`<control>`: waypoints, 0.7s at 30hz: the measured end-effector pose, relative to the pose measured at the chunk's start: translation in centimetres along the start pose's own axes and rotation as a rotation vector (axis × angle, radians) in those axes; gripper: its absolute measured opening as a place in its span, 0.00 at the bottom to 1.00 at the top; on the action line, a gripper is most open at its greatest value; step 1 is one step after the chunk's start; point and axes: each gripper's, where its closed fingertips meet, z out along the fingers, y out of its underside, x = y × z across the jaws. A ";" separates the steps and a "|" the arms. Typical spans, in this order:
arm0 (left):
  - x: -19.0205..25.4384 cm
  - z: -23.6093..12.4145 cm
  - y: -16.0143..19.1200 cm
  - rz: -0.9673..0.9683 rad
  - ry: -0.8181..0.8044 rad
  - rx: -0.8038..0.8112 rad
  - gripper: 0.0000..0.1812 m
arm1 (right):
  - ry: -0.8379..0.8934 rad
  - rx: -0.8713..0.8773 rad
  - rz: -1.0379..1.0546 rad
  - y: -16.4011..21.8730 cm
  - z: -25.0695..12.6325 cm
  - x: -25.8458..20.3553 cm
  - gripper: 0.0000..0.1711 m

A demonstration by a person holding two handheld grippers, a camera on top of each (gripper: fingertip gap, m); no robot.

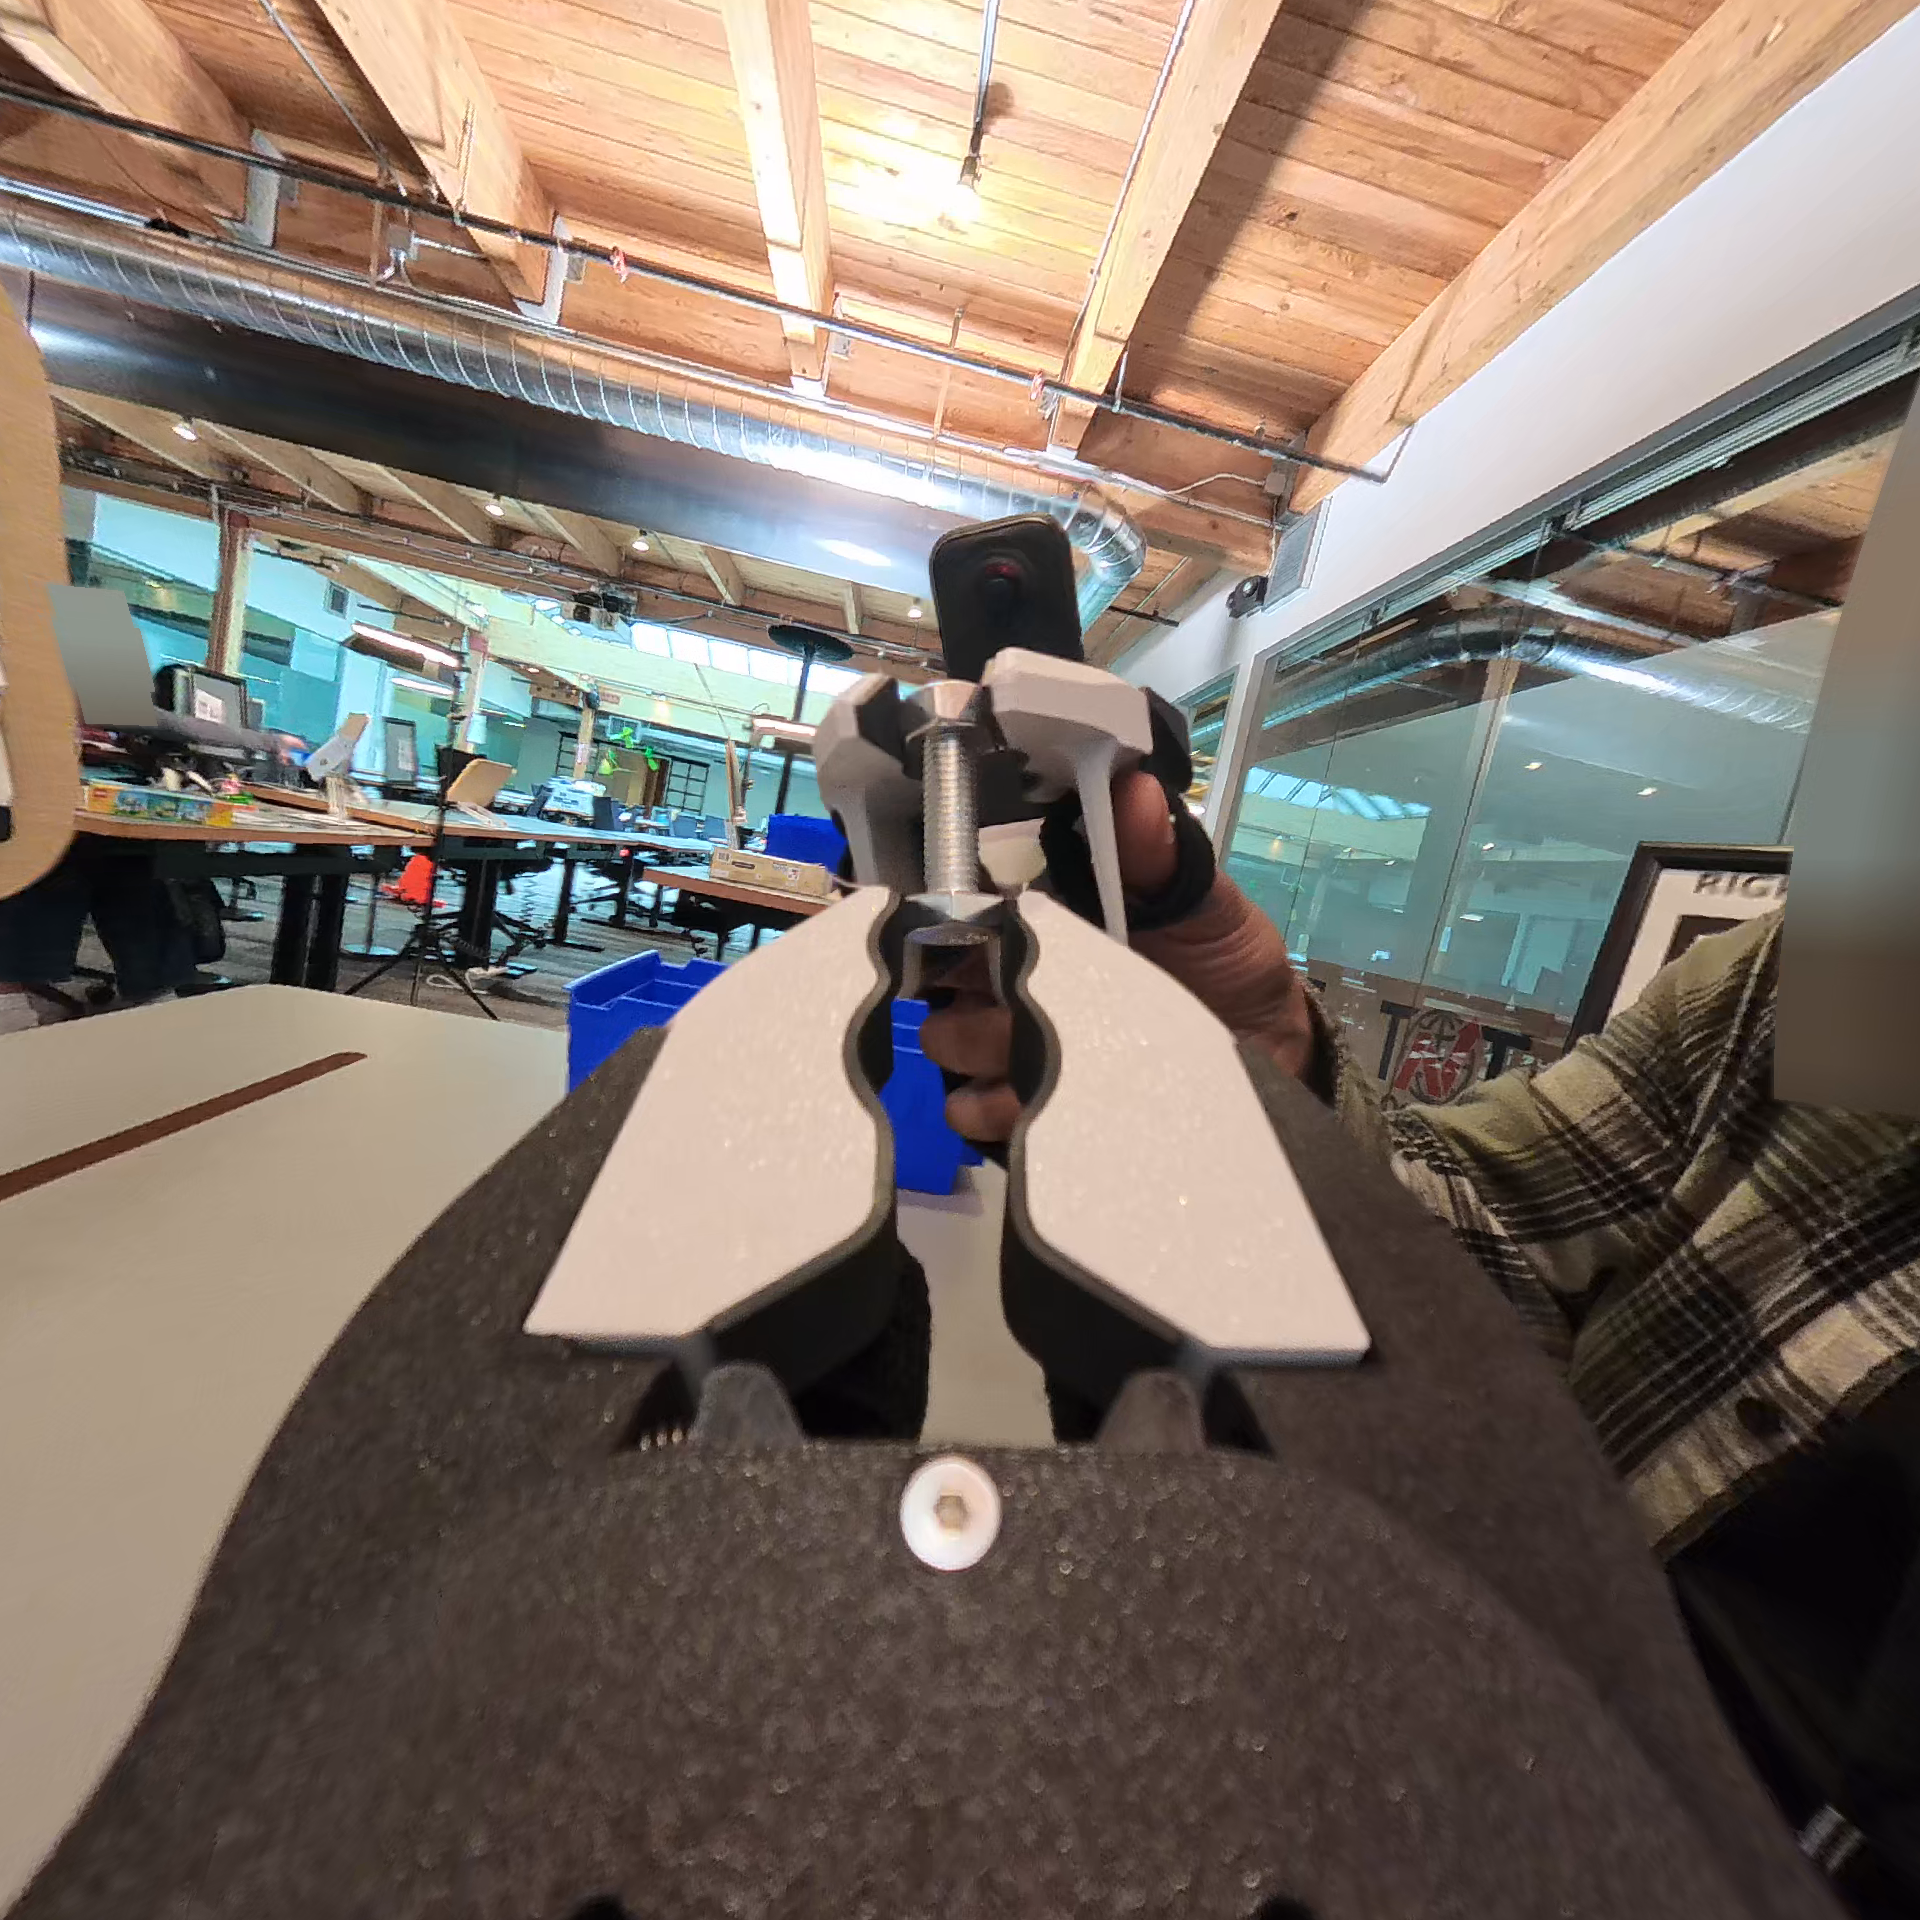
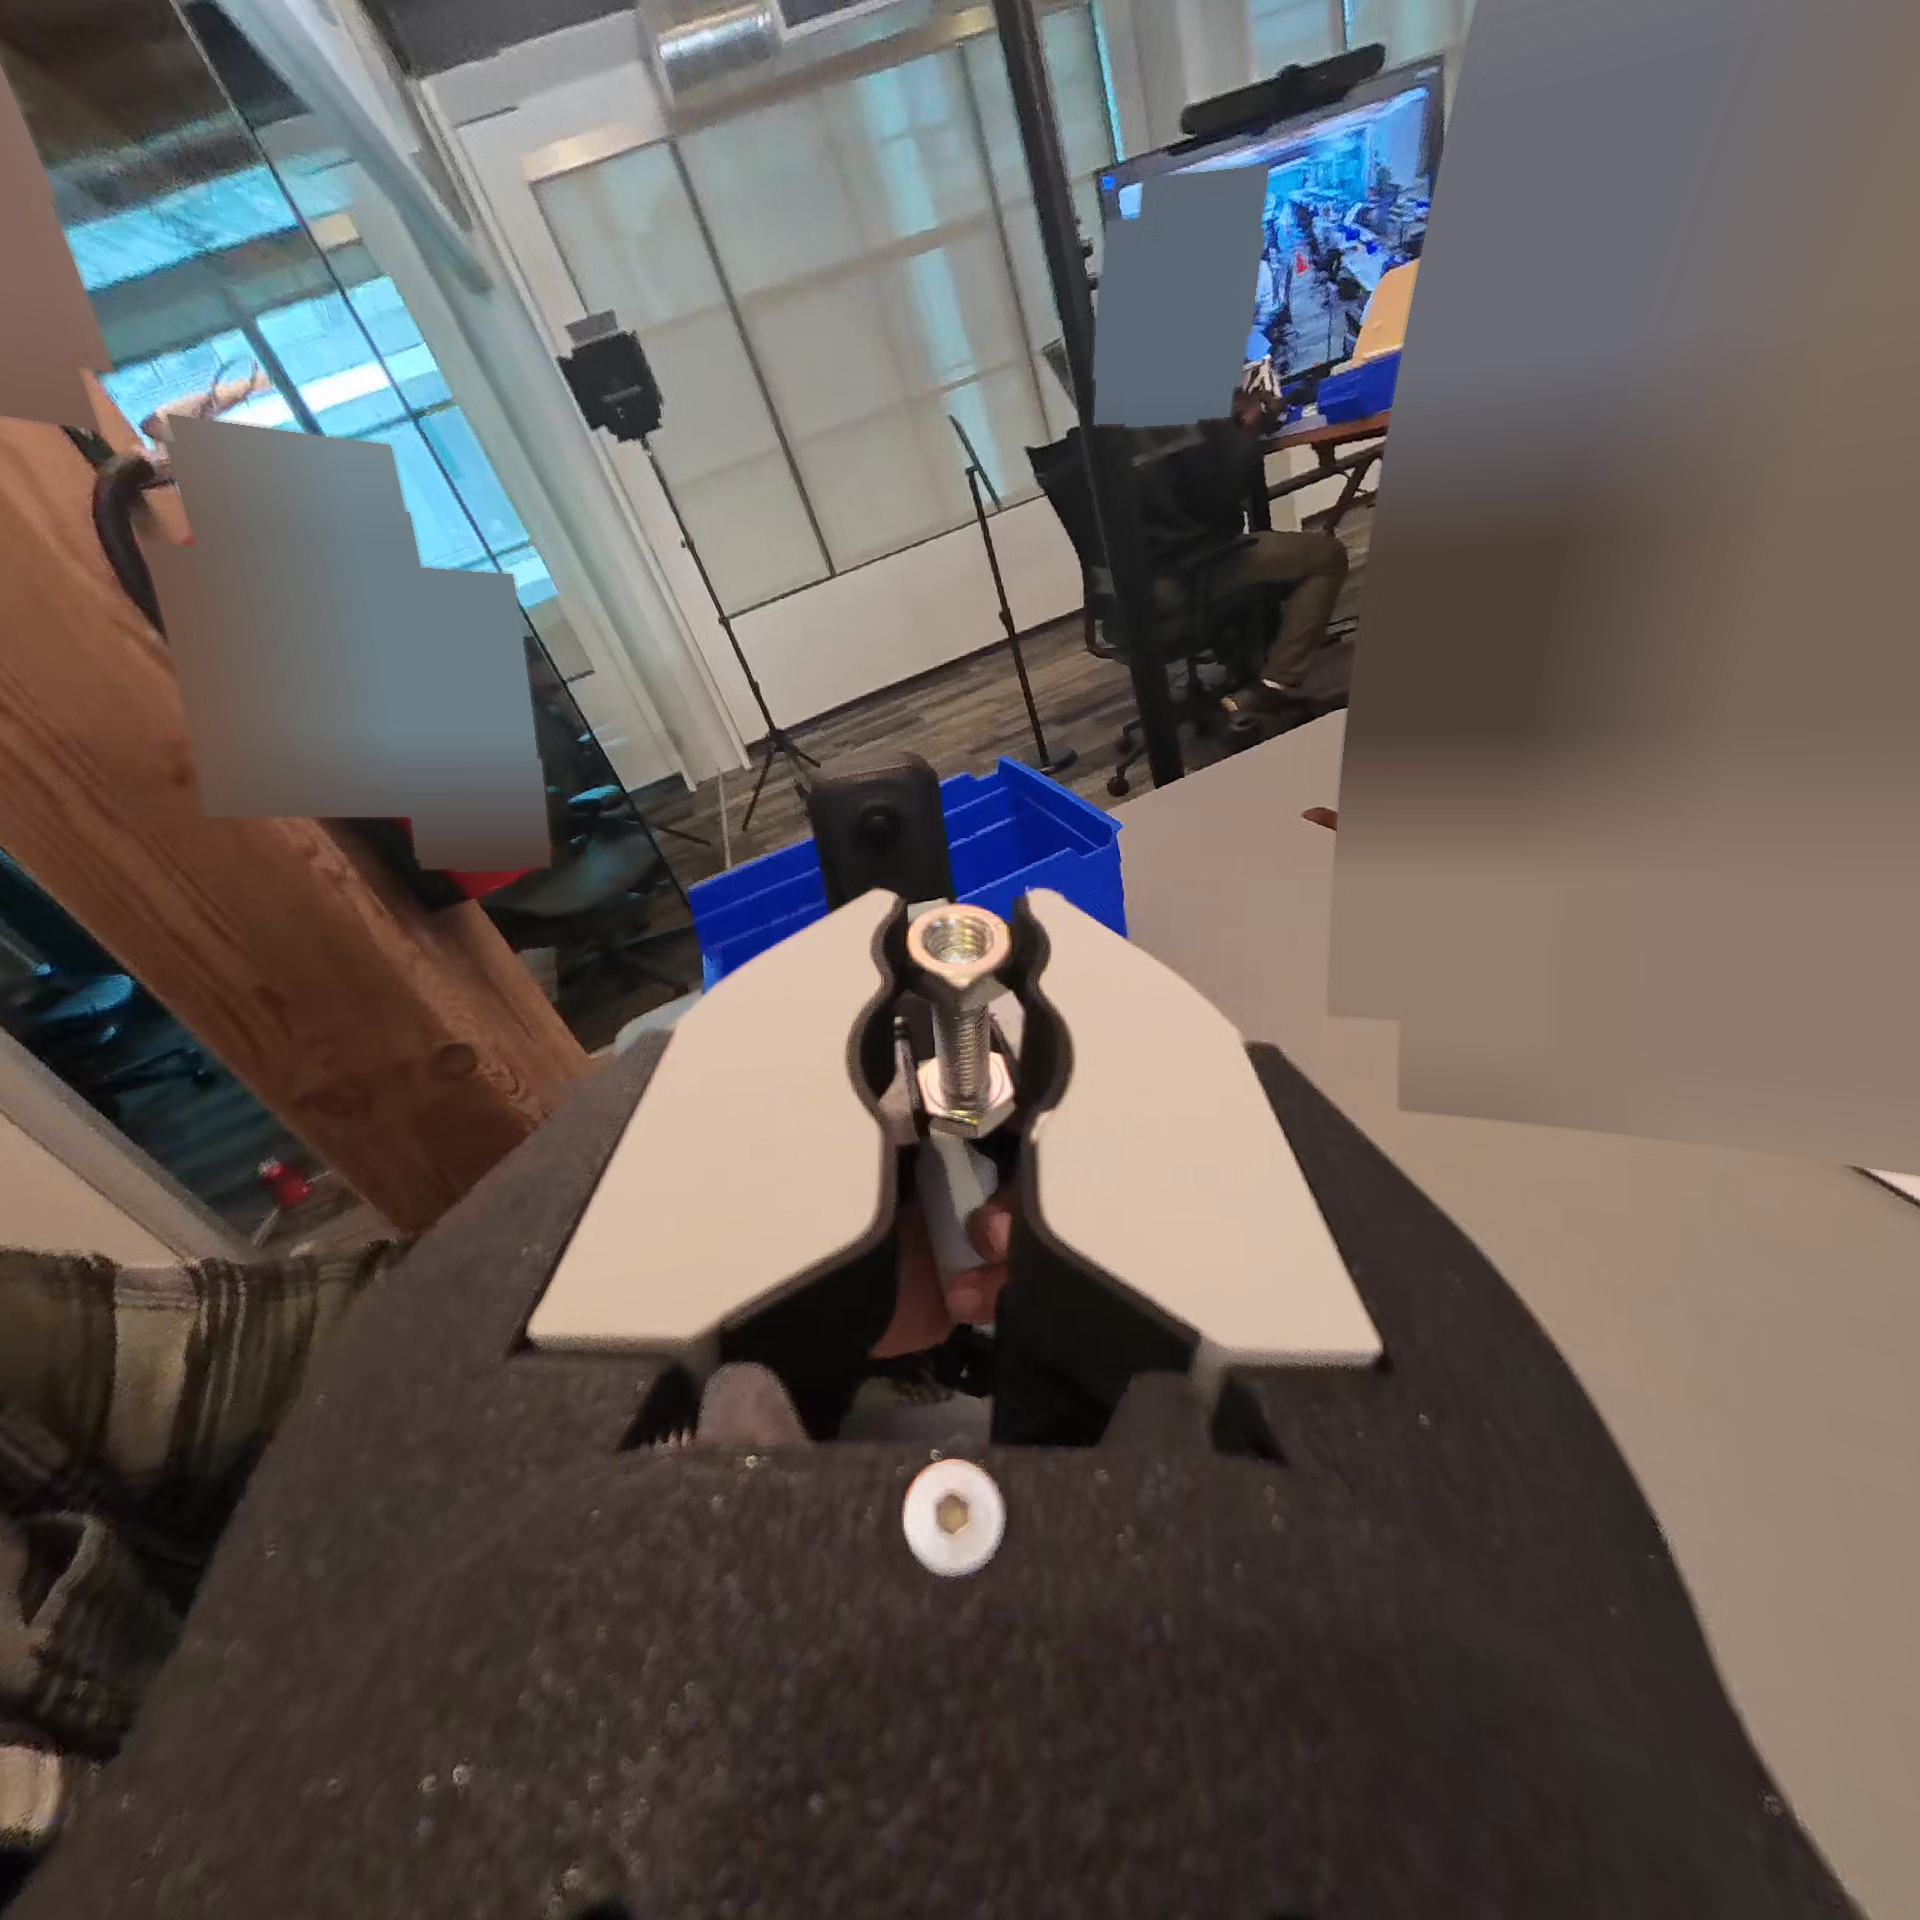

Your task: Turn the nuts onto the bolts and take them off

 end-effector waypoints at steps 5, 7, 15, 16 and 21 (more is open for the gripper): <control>1.0 0.1 0.0 -0.056 0.092 -0.007 0.09 | -0.191 -0.123 -0.216 0.2 -0.4 -1.6 0.11; 1.5 0.3 0.2 -0.084 0.143 -0.022 0.09 | -0.313 -0.168 -0.358 0.0 -1.3 -2.4 0.11; 2.5 0.9 1.4 -0.100 0.206 -0.090 0.10 | -0.378 -0.269 -0.500 -2.0 -6.3 -1.5 0.11; 2.4 0.9 1.3 -0.100 0.200 -0.087 0.10 | -0.316 -0.285 -0.504 -2.2 -7.5 -0.6 0.11; 1.9 1.0 1.9 -0.101 0.171 -0.106 0.10 | -0.020 -0.281 -0.385 -3.1 -14.8 3.3 0.11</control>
